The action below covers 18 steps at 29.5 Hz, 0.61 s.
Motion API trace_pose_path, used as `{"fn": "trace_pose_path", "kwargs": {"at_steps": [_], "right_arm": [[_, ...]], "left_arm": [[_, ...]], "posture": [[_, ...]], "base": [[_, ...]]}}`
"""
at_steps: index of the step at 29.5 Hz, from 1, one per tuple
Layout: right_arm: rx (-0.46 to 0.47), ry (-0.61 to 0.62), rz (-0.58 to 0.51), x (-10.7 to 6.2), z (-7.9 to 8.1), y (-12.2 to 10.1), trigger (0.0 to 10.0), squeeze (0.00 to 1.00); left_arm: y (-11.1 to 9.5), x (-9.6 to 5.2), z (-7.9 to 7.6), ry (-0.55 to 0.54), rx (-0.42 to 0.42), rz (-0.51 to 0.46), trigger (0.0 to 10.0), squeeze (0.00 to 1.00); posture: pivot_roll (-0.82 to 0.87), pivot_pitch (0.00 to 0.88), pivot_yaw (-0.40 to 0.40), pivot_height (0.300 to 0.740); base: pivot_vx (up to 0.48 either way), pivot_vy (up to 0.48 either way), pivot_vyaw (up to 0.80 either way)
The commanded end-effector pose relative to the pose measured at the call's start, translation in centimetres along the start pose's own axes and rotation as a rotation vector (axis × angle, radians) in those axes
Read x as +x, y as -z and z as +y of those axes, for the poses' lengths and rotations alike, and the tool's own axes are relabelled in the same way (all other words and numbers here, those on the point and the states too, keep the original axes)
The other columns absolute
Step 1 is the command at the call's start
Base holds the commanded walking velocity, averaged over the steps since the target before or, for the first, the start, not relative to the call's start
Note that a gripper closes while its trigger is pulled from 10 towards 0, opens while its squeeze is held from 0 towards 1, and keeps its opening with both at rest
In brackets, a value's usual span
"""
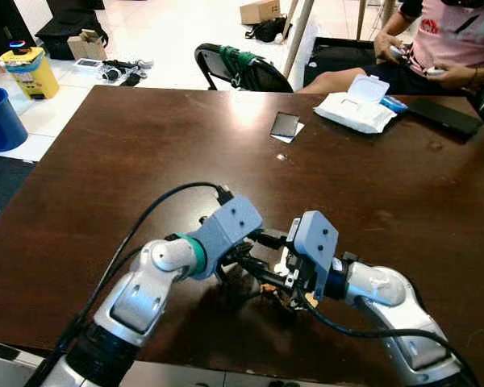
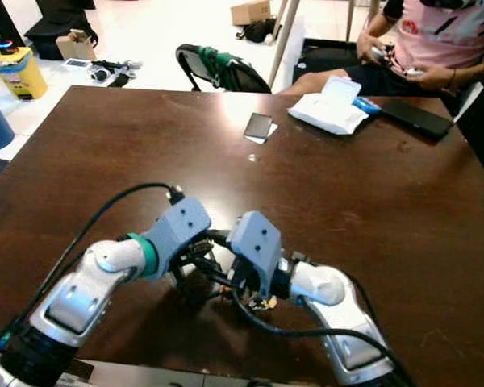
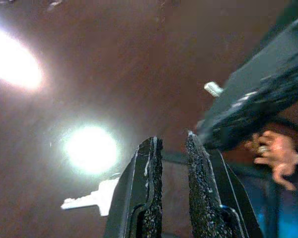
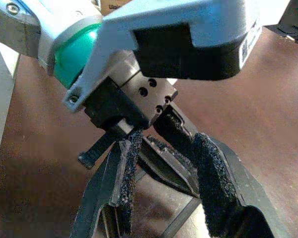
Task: Hang keys on a hook
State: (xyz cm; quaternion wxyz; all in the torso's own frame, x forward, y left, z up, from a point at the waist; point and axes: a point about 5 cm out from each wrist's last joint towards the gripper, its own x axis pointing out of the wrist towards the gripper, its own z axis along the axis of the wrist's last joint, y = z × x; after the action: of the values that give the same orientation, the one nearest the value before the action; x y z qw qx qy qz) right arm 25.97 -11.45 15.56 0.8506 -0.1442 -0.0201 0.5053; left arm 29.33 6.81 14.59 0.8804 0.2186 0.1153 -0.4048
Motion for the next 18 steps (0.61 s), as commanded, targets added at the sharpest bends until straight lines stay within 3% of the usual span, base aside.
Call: {"fn": "trace_pose_path", "kwargs": {"at_steps": [1,8,10,12,14,16,18], "right_arm": [[-0.004,-0.015,-0.013,0.1,0.2,-0.2,10.0,0.00],[-0.006,-0.012,-0.013,0.1,0.2,-0.2,10.0,0.00],[-0.006,-0.013,-0.013,0.1,0.2,-0.3,10.0,0.00],[-0.006,-0.013,-0.013,0.1,0.2,-0.3,10.0,0.00],[-0.007,-0.015,-0.016,0.2,0.2,-0.3,10.0,0.00],[-0.007,-0.015,-0.016,0.2,0.2,-0.3,10.0,0.00],[-0.009,-0.018,-0.017,0.3,0.2,-0.3,10.0,0.00]], "left_arm": [[0.3,-0.4,-0.2,0.015,-0.028,0.002,10.0,0.00],[-0.4,-1.6,-0.6,0.070,-0.102,-0.037,10.0,0.00],[1.5,-2.0,0.3,-0.036,-0.308,0.086,10.0,0.00],[1.5,-2.0,0.3,-0.036,-0.308,0.086,10.0,0.00],[3.6,-2.5,1.5,-0.182,-0.496,0.205,10.0,0.00],[3.6,-2.5,1.5,-0.182,-0.496,0.205,10.0,0.00],[4.7,-3.0,2.1,-0.280,-0.558,0.263,10.0,0.00]], "posture": [[0.10,0.036,0.137,0.740],[0.10,0.036,0.137,0.740],[0.11,0.034,0.136,0.740],[0.11,0.034,0.136,0.740],[0.11,0.033,0.134,0.740],[0.11,0.033,0.134,0.740],[0.12,0.032,0.132,0.740]], "base": [[0.000,0.000,0.00],[0.000,0.000,0.00],[0.000,0.000,0.00],[0.000,0.000,0.00],[0.000,0.000,0.00],[0.000,0.000,0.00],[0.000,0.000,0.00]]}}
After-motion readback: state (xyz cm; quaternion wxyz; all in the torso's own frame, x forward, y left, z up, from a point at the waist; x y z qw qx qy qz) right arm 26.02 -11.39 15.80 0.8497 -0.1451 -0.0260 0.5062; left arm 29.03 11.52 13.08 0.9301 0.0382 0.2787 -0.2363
